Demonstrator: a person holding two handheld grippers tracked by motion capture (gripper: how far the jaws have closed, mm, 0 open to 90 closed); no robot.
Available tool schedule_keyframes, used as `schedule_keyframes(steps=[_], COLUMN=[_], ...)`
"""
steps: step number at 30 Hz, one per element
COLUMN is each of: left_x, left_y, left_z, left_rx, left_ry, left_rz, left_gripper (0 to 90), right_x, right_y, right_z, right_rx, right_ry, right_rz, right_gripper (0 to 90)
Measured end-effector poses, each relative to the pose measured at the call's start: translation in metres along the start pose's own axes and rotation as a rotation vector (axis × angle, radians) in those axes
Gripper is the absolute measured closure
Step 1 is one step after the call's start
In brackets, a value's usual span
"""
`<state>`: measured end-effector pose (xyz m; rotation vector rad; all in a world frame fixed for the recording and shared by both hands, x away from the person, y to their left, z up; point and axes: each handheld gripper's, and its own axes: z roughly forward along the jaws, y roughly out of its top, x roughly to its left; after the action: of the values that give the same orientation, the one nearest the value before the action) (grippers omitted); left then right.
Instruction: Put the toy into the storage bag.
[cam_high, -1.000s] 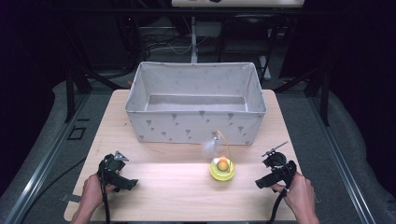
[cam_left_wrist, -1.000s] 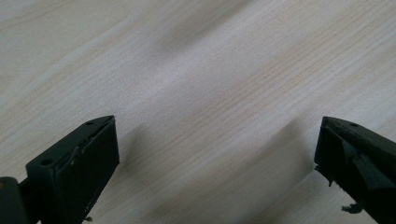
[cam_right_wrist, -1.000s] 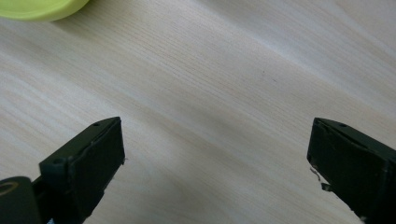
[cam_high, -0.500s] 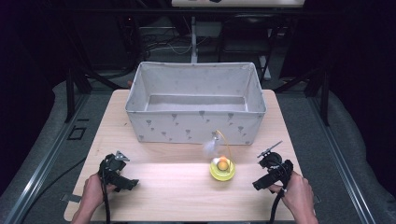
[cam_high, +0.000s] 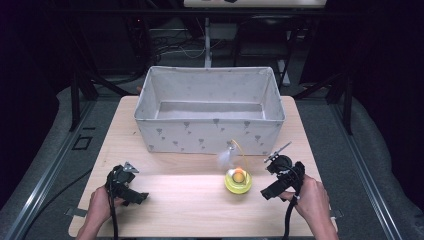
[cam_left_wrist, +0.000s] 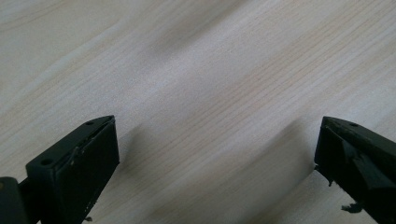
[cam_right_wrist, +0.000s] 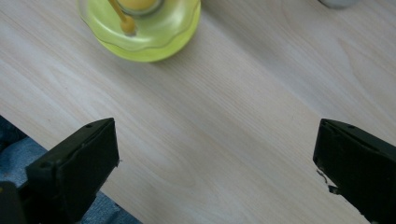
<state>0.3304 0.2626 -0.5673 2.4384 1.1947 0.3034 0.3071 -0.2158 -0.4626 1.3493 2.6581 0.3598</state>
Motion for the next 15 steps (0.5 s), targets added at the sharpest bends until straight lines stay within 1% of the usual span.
schedule_keyframes(steps=[1,4,5,6,7,8,9,10,12,13,14,15], left_x=[0.0,0.0,0.0,0.0,0.0,0.0,0.0,0.0,-0.001,-0.001,-0.001,-0.001], left_y=[0.0,0.0,0.0,0.0,0.0,0.0,0.0,0.0,0.0,0.0,0.0,0.0], left_z=[0.0,0.0,0.0,0.0,-0.001,-0.001,-0.001,-0.001,0.0,0.0,0.0,0.0], left_rx=[-0.002,0.0,0.001,-0.001,-0.002,-0.003,-0.003,-0.002,-0.003,-0.002,-0.001,-0.001], left_ry=[0.0,0.001,0.002,0.005,0.006,0.008,0.007,0.005,0.005,0.004,0.004,0.004], left_rz=[-0.001,-0.001,0.002,0.002,0.002,0.003,0.003,0.004,0.004,0.004,0.004,0.004], left_gripper=[0.0,0.0,0.0,0.0,0.0,0.0,0.0,0.0,0.0,0.0,0.0,0.0], right_x=[0.001,0.005,0.007,0.008,0.009,0.01,0.011,0.013,0.014,0.016,0.016,0.017], right_y=[0.003,0.01,0.012,0.015,0.017,0.019,0.022,0.023,0.027,0.029,0.031,0.033], right_z=[-0.002,-0.007,-0.009,-0.013,-0.015,-0.017,-0.02,-0.021,-0.025,-0.025,-0.027,-0.028], right_rx=[0.011,-0.009,-0.018,-0.01,-0.02,-0.019,-0.021,-0.035,-0.031,-0.037,-0.032,-0.039], right_ry=[0.001,0.01,0.006,0.006,0.011,0.007,0.015,0.018,0.02,0.027,0.017,0.019], right_rz=[-0.011,-0.022,-0.033,-0.05,-0.049,-0.063,-0.073,-0.065,-0.092,-0.091,-0.101,-0.106], right_gripper=[0.0,0.0,0.0,0.0,0.0,0.0,0.0,0.0,0.0,0.0,0.0,0.0])
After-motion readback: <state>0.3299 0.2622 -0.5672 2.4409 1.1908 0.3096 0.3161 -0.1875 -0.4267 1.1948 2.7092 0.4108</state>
